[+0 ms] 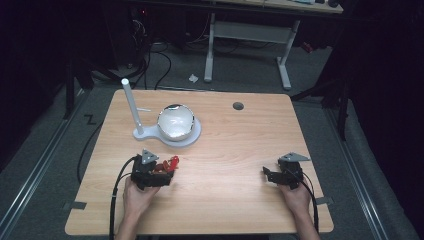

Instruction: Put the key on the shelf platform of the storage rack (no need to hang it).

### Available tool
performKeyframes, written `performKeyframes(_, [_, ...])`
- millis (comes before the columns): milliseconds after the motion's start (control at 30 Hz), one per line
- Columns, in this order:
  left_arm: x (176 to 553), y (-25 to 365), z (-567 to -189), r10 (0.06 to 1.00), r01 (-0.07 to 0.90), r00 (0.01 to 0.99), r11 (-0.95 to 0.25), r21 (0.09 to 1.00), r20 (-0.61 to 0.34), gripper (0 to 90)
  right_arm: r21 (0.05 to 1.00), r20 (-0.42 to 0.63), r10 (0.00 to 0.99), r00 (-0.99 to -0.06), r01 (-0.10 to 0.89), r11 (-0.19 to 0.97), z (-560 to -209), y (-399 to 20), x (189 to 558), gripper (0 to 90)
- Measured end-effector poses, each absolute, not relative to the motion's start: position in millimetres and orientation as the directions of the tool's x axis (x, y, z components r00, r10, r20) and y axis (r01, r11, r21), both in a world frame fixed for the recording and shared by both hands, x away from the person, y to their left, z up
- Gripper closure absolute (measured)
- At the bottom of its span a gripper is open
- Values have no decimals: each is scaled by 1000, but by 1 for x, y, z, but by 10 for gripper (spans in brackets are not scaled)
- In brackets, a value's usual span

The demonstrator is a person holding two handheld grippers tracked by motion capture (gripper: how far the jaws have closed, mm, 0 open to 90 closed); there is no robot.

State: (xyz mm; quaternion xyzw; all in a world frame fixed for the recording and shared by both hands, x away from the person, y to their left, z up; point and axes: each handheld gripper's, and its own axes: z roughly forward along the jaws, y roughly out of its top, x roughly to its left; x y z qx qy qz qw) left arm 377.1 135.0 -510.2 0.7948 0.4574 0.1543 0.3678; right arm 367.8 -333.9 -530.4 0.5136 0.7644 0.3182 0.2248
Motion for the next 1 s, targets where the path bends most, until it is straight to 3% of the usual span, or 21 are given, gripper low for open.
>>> performKeyframes(767, [389,127,-527,843,649,532,-342,679,-84,154,718,-17,928,-371,642,270,-530,-334,368,272])
performKeyframes(1000, [386,123,-526,861,676,501,-322,662,-92,229,718,-17,928,-371,642,270,-530,-334,368,272])
